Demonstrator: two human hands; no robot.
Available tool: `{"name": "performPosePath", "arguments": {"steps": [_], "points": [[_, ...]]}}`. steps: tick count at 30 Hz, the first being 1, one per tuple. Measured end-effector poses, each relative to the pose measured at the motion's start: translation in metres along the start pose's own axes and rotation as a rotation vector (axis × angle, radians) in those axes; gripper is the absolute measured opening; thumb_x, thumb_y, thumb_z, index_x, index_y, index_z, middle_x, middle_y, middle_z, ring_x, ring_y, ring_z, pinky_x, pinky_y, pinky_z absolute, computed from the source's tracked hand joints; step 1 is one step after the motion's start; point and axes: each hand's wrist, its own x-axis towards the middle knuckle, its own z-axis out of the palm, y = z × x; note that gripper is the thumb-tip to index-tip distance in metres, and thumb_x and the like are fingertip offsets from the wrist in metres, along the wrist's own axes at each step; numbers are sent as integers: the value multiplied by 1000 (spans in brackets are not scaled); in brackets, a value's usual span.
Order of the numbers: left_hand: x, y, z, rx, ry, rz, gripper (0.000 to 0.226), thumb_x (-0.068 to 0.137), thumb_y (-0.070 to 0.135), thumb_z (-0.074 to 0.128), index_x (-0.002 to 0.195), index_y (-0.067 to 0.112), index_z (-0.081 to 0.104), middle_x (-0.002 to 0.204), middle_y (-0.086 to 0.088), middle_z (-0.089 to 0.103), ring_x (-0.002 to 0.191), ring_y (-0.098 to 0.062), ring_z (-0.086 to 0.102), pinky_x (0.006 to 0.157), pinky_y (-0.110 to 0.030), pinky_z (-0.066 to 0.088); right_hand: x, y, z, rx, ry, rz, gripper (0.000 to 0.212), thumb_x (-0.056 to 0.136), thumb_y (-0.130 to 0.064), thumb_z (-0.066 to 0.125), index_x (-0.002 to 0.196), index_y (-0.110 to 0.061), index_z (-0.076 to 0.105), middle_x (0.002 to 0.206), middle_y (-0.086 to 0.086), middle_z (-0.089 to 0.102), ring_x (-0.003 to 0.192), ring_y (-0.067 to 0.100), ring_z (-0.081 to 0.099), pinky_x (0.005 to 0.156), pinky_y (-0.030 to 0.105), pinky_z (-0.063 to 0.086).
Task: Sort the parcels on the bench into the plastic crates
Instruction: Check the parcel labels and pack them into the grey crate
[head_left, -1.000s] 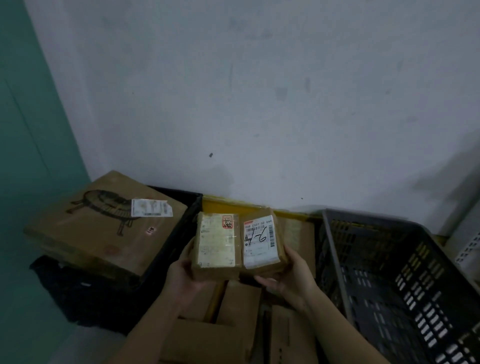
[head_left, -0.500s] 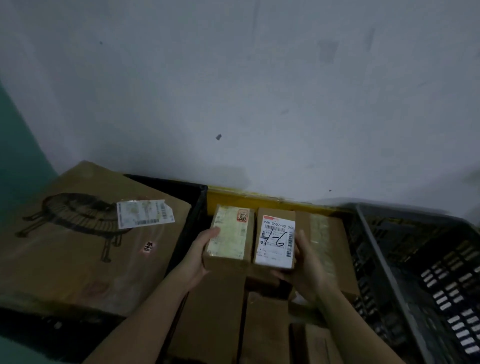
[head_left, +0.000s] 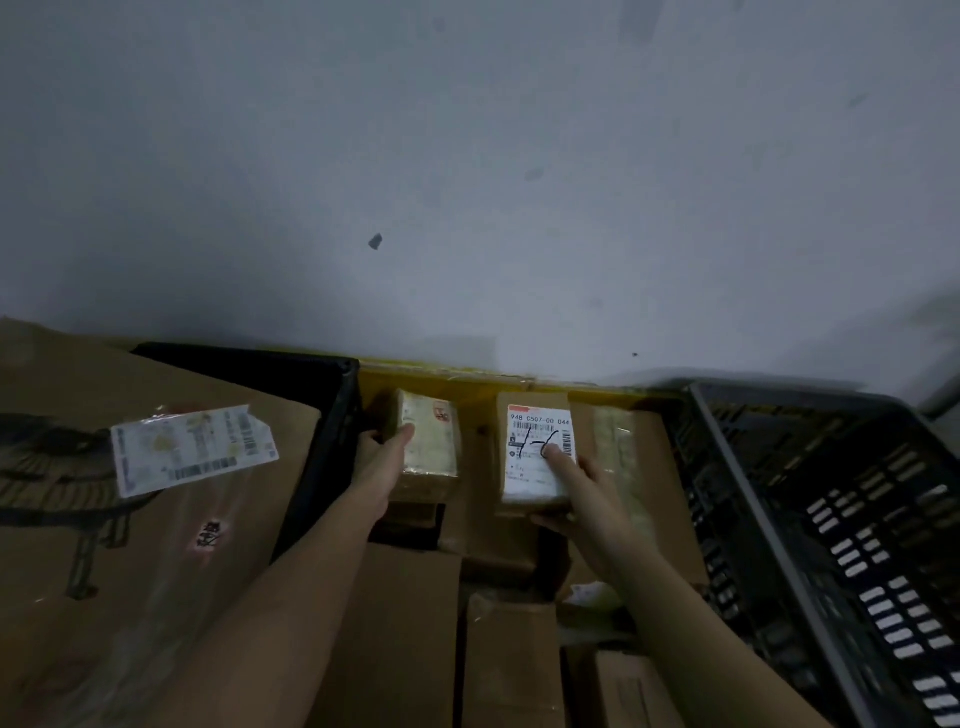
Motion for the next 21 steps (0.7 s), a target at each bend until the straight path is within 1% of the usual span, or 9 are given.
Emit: {"name": "performPosePath", "arguments": {"steps": [3,5,7,8,10,12,15,18,21], "points": [[5,-14,6,104,8,-23,64,100,46,50,150,10,33,140,-17,52,120,-37,55,101,-47,47,2,2,-2,-28,-21,29,44,91,-43,66,125,-15,62,111,9,74,103,27,71,81,43,61],[5,-23,8,198,57,-12,57,104,43,42,146,4,39,136,-20,54,119,-39,55,95,-42,47,3,4,-3,-47,-20,36,41,91,-45,65,121,-17,64,111,9,74,103,26,71,83,45,61],[2,-23,10,315,100,69,50,106,34,40,144,1,40,136,-22,54,120,-41,54,88,-41,45,3,3,-3,-64,-3,23,42,92,-45,64,124,-17,61,114,9,72,104,27,70,83,47,61],[1,-20,10,391,111,115,49,105,29,43,145,2,38,137,-22,52,121,-41,53,89,-43,45,3,2,-4,-63,13,21,45,93,-45,64,125,-16,58,116,10,70,105,28,69,81,47,61],[-3,-11,12,541,110,191,55,102,25,50,150,6,32,142,-20,48,125,-40,50,96,-46,48,1,-4,-5,-44,45,23,49,93,-46,64,128,-14,52,120,10,67,107,29,67,77,45,62],[-11,0,18,692,99,273,60,99,31,54,151,10,32,145,-16,44,129,-38,46,101,-50,46,-3,-14,-8,-43,46,5,49,94,-45,63,128,-13,49,119,10,66,107,28,66,75,42,62],[-41,19,36,895,82,437,58,100,43,46,149,14,35,151,-11,39,138,-34,34,109,-49,36,-13,-33,-19,-57,22,-43,46,95,-42,63,127,-13,50,113,8,70,102,25,69,72,38,61],[-77,33,61,965,71,567,64,100,50,40,153,17,29,158,-8,32,146,-30,24,118,-50,23,-21,-49,-42,-32,26,-80,43,96,-41,62,125,-12,50,111,8,71,99,24,71,76,41,62],[-114,36,94,983,69,619,65,100,53,39,155,20,26,160,-6,30,148,-27,23,119,-52,23,-27,-60,-77,12,24,-92,43,95,-42,62,122,-10,51,114,9,68,101,25,69,76,43,62]]}}
